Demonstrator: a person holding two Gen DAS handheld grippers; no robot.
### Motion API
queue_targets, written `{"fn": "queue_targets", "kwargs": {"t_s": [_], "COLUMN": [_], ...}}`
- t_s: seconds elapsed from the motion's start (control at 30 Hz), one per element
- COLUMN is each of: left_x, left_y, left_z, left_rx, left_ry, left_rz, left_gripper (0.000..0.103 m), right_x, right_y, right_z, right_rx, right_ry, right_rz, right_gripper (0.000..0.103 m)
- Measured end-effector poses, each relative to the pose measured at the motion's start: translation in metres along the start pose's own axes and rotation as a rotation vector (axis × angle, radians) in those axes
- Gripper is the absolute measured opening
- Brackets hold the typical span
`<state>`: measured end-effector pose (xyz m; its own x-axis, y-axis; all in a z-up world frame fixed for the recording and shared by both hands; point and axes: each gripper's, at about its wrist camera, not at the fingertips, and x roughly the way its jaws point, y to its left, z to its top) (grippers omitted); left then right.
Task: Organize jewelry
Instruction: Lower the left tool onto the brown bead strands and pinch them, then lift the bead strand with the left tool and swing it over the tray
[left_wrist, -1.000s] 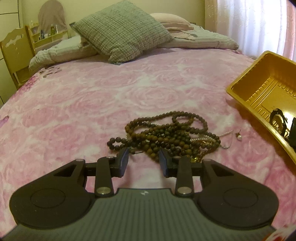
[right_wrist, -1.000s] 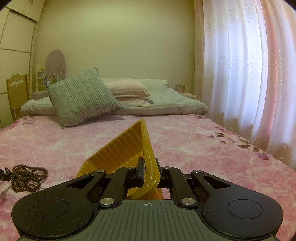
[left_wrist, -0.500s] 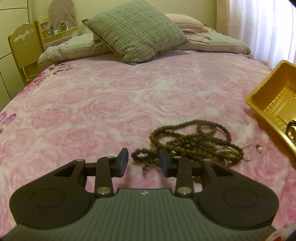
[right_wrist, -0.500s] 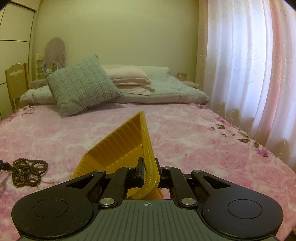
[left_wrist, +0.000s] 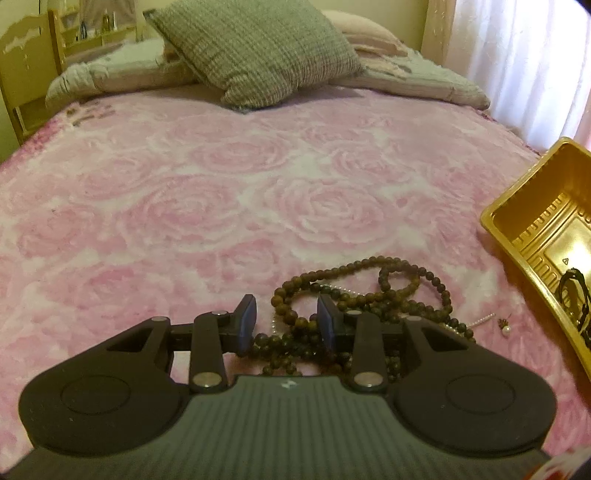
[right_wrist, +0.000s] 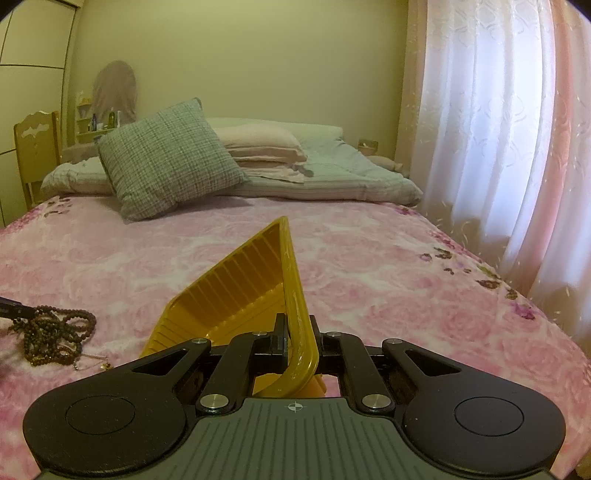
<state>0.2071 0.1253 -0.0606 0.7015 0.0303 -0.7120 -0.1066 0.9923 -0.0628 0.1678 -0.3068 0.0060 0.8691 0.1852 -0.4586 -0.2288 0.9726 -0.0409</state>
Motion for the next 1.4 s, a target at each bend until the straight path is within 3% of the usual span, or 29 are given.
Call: {"fn": "queue_targets", "kwargs": {"t_s": [0.1, 0.2, 0.27, 0.57, 1.4], "left_x": [0.009, 0.012, 0.009, -0.025, -0.117], "left_y": [0.001, 0.0, -0.003, -0.007, -0.048], "left_z": [0.005, 0.009, 0.011, 0.021, 0.116], "left_rx": [-0.008, -0.002, 0.013, 0.051, 0.248], "left_ry": [0.038, 0.056, 0.056, -0.006, -0.239], "left_rz": [-0.017, -0.03, -0.028, -0.043, -0.072], "left_gripper": [0.03, 0.02, 0.006, 0.006, 0.006], "right_x": [0.0, 0.0, 0.0, -0.001, 0.001], "right_y": [0.0, 0.0, 0.001, 0.0, -0.003], "right_z": [0.0, -0.001, -0.001, -0.001, 0.002], "right_rx": [0.0, 0.001, 0.001, 0.01, 0.015], "right_ry": [0.0, -0.001, -0.001, -0.003, -0.004], "right_rz": [0.0, 0.0, -0.001, -0.004, -0.007], "right_gripper": [0.008, 0.008, 0.008, 0.008, 0.008]}}
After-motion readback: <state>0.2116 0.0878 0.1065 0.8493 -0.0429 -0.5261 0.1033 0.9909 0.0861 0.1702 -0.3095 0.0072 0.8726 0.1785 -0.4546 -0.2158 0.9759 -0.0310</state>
